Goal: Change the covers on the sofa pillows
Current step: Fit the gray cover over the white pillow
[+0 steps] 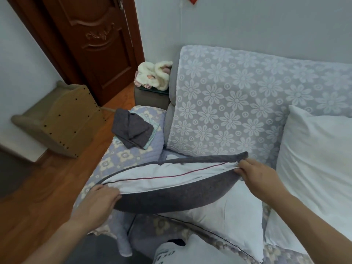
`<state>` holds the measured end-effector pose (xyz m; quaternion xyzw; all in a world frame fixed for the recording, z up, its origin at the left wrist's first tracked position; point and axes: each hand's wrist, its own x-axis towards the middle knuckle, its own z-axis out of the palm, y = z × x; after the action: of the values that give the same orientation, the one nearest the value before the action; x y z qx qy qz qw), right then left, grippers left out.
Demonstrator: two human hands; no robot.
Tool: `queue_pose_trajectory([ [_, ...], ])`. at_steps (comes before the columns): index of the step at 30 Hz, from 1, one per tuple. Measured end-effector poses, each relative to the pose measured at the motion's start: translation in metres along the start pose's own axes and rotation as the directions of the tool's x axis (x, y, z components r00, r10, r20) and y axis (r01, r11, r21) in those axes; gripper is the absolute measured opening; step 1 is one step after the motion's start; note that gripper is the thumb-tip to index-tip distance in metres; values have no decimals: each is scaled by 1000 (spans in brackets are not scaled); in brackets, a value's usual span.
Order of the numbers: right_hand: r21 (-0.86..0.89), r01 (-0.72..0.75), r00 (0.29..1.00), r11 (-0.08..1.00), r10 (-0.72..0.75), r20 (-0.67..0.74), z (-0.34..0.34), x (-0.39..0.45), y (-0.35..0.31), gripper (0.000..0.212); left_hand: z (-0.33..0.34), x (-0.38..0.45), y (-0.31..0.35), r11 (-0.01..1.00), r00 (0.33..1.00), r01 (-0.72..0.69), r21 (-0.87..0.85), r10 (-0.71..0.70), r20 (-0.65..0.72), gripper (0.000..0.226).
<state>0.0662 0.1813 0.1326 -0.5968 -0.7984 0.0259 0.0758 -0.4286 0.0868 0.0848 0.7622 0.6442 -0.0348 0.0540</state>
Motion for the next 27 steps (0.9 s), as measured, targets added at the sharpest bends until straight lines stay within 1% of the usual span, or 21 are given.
queue_pose_trajectory([
  [2, 48, -93, 989, 995, 86, 119, -8, 18, -4, 28, -14, 33, 11, 988, 990, 127, -86, -131, -44, 37],
  [3, 87, -126, 984, 988, 113, 140, -16, 36, -6, 30, -28, 58, 18, 978, 980, 165, -130, -177, -92, 39],
  [4, 126, -155, 983, 980, 141, 115, -30, 53, -10, 31, -50, 83, 25, 964, 963, 195, -180, -224, -153, 39],
  [6, 179, -210, 971, 961, 227, -80, -78, 83, -19, 34, -110, 123, 37, 919, 919, 216, -330, -306, -250, 40],
  [7, 205, -225, 941, 952, 268, -209, -111, 91, -19, 34, -140, 134, 41, 897, 896, 191, -399, -325, -303, 40],
  [9, 254, -202, 842, 946, 300, -448, -180, 87, -15, 33, -195, 134, 45, 873, 849, 37, -486, -284, -445, 38],
  [11, 341, -179, 749, 923, 352, -561, -217, 66, -8, 36, -226, 121, 51, 856, 806, -129, -500, -203, -556, 31],
  [12, 370, -195, 689, 908, 395, -608, -216, 56, -1, 37, -231, 122, 60, 845, 779, -191, -500, -180, -601, 29],
  [13, 396, -208, 634, 895, 431, -642, -205, 52, 2, 37, -228, 128, 67, 840, 765, -208, -502, -181, -619, 30],
  [14, 412, -230, 612, 882, 460, -643, -184, 52, 5, 34, -214, 140, 70, 845, 778, -171, -507, -199, -596, 31],
  [15, 395, -278, 653, 875, 474, -591, -161, 58, 11, 29, -199, 161, 74, 854, 820, -96, -512, -224, -527, 30],
  [16, 358, -341, 752, 869, 481, -451, -139, 69, 17, 27, -186, 181, 81, 858, 882, 31, -513, -265, -390, 29],
  [17, 315, -405, 821, 859, 493, -289, -122, 77, 23, 27, -173, 197, 87, 878, 923, 143, -457, -285, -257, 28],
  [18, 301, -440, 835, 846, 509, -209, -113, 81, 28, 29, -165, 208, 94, 889, 938, 135, -438, -258, -233, 28],
  [19, 319, -454, 815, 832, 533, -227, -114, 89, 36, 31, -166, 221, 102, 916, 935, 74, -395, -202, -293, 29],
  [21, 360, -463, 728, 810, 579, -366, -131, 85, 50, 30, -182, 222, 114, 920, 848, -44, -389, -172, -501, 31],
  [22, 365, -460, 683, 809, 586, -436, -140, 78, 54, 30, -192, 218, 114, 911, 806, -60, -408, -197, -558, 30],
  [23, 353, -457, 656, 816, 577, -486, -149, 72, 56, 31, -200, 215, 112, 916, 788, -70, -394, -192, -585, 29],
  [24, 347, -464, 658, 815, 579, -482, -153, 65, 59, 33, -201, 215, 109, 919, 810, -77, -385, -167, -562, 28],
  [25, 340, -470, 684, 815, 579, -443, -155, 63, 62, 35, -202, 218, 106, 901, 842, -80, -427, -168, -513, 28],
  [27, 319, -476, 749, 820, 568, -342, -147, 63, 68, 37, -199, 225, 107, 822, 921, -50, -567, -182, -345, 29],
])
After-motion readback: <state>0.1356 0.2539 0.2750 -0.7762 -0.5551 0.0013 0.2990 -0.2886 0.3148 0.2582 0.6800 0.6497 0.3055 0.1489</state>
